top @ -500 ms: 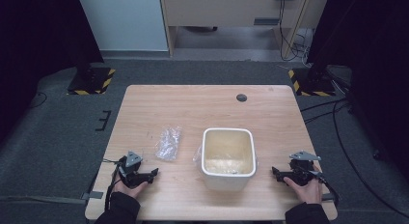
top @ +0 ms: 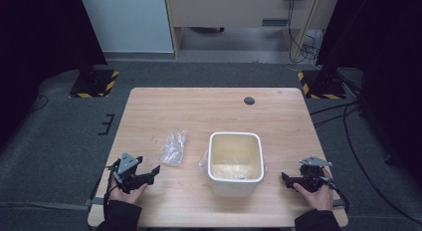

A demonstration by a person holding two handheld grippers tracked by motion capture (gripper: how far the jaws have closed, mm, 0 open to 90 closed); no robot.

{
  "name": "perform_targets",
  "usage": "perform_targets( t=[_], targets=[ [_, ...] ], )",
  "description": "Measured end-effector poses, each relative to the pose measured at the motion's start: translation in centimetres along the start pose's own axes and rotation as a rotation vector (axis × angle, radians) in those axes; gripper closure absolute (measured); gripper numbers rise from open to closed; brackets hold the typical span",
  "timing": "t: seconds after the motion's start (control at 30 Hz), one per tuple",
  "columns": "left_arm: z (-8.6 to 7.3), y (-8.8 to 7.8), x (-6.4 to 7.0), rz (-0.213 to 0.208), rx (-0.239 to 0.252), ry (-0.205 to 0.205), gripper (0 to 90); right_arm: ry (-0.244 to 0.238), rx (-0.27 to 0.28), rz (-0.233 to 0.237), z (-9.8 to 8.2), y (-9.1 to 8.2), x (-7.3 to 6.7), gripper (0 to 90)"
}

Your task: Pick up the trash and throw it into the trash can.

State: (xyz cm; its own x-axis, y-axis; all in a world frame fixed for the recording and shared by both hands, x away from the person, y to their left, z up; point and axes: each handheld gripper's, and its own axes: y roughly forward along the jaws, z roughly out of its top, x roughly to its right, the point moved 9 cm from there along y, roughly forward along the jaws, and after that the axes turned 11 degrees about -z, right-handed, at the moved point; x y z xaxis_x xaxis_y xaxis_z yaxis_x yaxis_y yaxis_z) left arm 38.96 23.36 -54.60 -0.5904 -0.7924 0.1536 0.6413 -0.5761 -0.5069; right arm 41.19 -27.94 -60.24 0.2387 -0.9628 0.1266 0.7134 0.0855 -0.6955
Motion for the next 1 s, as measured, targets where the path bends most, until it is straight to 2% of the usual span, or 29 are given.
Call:
perform_targets(
  t=[0.3,0.4,0.57,0.8,0.83,1.0],
  targets=[
    [1.8,-0.4,0.9,-0.025,0.056,0.018,22.0,0.000,0.000,0.000,0.0,0.0,0.0,0.8],
    [3.1,-0.6,1.3,-0.037,0.090,0.026,22.5,0.000,0.000,0.000,0.0,0.0,0.0,0.8],
    [4.5,-0.9,1.5,-0.040,0.119,0.033,23.2,0.000,0.000,-0.001,0.0,0.0,0.0,0.8],
    [6.6,-0.5,1.8,-0.047,0.149,0.042,23.5,0.000,0.002,-0.002,0.0,0.0,0.0,0.8],
    [7.3,-0.4,2.0,-0.052,0.152,0.052,23.5,0.001,0.002,-0.002,0.0,0.0,0.0,0.8],
    [8.6,0.0,2.4,-0.056,0.162,0.069,23.7,0.000,0.002,-0.002,0.0,0.0,0.0,0.8]
  ],
)
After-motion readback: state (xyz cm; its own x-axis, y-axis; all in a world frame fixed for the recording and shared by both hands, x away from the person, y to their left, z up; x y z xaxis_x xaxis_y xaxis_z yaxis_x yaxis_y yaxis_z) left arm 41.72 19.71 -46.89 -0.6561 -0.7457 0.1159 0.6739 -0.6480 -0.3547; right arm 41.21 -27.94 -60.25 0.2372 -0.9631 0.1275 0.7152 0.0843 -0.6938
